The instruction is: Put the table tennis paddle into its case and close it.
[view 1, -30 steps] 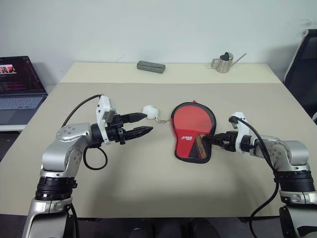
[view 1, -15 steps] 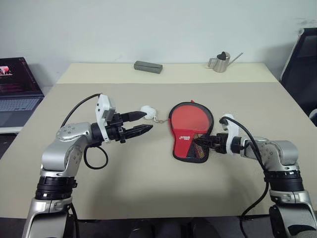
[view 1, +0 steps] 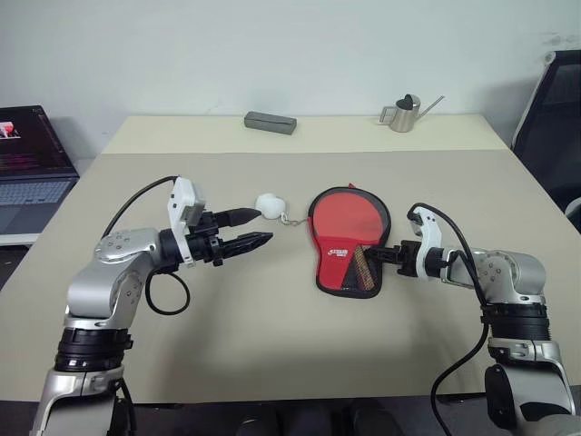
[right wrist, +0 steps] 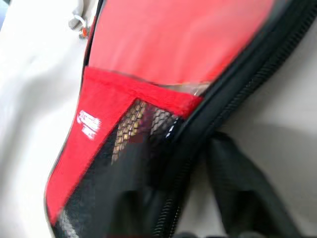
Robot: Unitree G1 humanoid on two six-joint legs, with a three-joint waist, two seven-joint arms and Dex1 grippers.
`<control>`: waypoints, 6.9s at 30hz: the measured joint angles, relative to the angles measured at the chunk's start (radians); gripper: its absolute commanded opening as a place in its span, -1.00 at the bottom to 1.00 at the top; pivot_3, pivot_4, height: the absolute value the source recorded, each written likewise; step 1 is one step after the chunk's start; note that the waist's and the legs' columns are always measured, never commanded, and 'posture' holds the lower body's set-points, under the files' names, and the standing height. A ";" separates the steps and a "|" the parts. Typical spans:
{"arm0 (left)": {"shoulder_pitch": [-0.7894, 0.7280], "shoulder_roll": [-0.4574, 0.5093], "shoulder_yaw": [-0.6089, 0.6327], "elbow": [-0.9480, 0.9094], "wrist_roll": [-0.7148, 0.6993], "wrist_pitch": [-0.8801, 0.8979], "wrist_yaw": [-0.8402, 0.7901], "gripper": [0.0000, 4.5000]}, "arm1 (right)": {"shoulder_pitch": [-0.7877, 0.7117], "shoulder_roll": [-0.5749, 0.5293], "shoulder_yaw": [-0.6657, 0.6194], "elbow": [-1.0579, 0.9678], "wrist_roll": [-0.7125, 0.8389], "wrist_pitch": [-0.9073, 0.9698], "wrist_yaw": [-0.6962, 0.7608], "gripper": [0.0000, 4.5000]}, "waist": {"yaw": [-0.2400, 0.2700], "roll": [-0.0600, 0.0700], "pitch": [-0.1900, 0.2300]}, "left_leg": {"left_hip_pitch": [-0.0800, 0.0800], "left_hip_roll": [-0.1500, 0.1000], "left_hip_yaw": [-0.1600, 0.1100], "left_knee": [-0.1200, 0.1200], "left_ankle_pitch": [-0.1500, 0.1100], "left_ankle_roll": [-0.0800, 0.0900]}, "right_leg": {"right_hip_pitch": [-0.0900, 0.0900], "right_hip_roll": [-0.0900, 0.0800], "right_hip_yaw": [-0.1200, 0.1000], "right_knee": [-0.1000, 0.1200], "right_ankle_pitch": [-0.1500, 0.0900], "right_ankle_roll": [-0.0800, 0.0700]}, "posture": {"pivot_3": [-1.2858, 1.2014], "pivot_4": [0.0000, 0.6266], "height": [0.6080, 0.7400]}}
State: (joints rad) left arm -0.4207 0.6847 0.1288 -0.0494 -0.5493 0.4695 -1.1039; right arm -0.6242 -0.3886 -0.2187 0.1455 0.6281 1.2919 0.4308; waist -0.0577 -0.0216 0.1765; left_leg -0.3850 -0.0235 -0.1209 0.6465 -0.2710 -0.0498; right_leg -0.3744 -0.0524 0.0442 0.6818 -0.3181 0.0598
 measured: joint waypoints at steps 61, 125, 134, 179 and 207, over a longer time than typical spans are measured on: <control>0.323 0.142 -0.098 -0.344 -0.135 0.110 -0.132 0.33 | 0.465 -0.323 0.127 -0.388 1.100 0.092 -0.635 -0.40 | 0.009 0.002 0.001 | 0.000 0.001 0.008 -0.001 0.000 0.001 | 0.001 0.001 0.002 -0.002 -0.001 0.000 | 0.03 -0.52 1.00; -0.221 -0.244 -0.189 0.310 0.229 0.005 0.359 0.33 | 0.147 -0.129 0.593 -0.246 -0.363 -0.711 0.354 0.98 | 0.023 -0.002 0.001 | 0.001 -0.003 -0.002 0.001 0.002 -0.004 | 0.002 0.000 -0.003 -0.001 -0.001 0.000 | 0.03 -0.52 1.00; -0.358 -0.319 -0.214 0.593 0.307 -0.082 0.319 0.59 | 0.170 -0.078 0.569 -0.267 -0.376 -0.683 0.329 1.00 | 0.012 -0.002 0.000 | 0.001 -0.003 -0.003 0.001 0.002 -0.004 | 0.002 0.000 -0.002 0.000 -0.001 0.000 | 0.03 -0.52 1.00; -0.257 -0.284 -0.188 0.395 0.273 0.079 0.150 -0.79 | 0.261 -0.064 0.522 -0.415 -0.377 -0.500 0.278 1.00 | 0.017 -0.003 -0.004 | 0.003 -0.002 -0.005 0.001 0.002 -0.003 | 0.005 0.000 -0.004 0.000 -0.001 0.000 | 0.03 -0.52 1.00; -0.617 -0.398 -0.277 1.179 0.518 -0.415 0.204 -0.79 | 0.305 0.128 0.565 -0.375 -0.491 -0.523 0.119 1.00 | -0.002 -0.007 -0.019 | 0.022 0.001 -0.006 -0.001 0.002 -0.004 | 0.021 0.011 -0.003 0.000 0.002 -0.002 | 0.03 -0.52 1.00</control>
State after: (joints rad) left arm -1.0374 0.2869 -0.1486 1.1295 -0.0309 0.0542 -0.8995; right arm -0.3190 -0.2603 0.3460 -0.2298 0.1369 0.7686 0.5502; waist -0.0596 -0.0287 0.1578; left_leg -0.3632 -0.0228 -0.1272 0.6453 -0.2692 -0.0533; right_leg -0.3539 -0.0413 0.0417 0.6816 -0.3163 0.0577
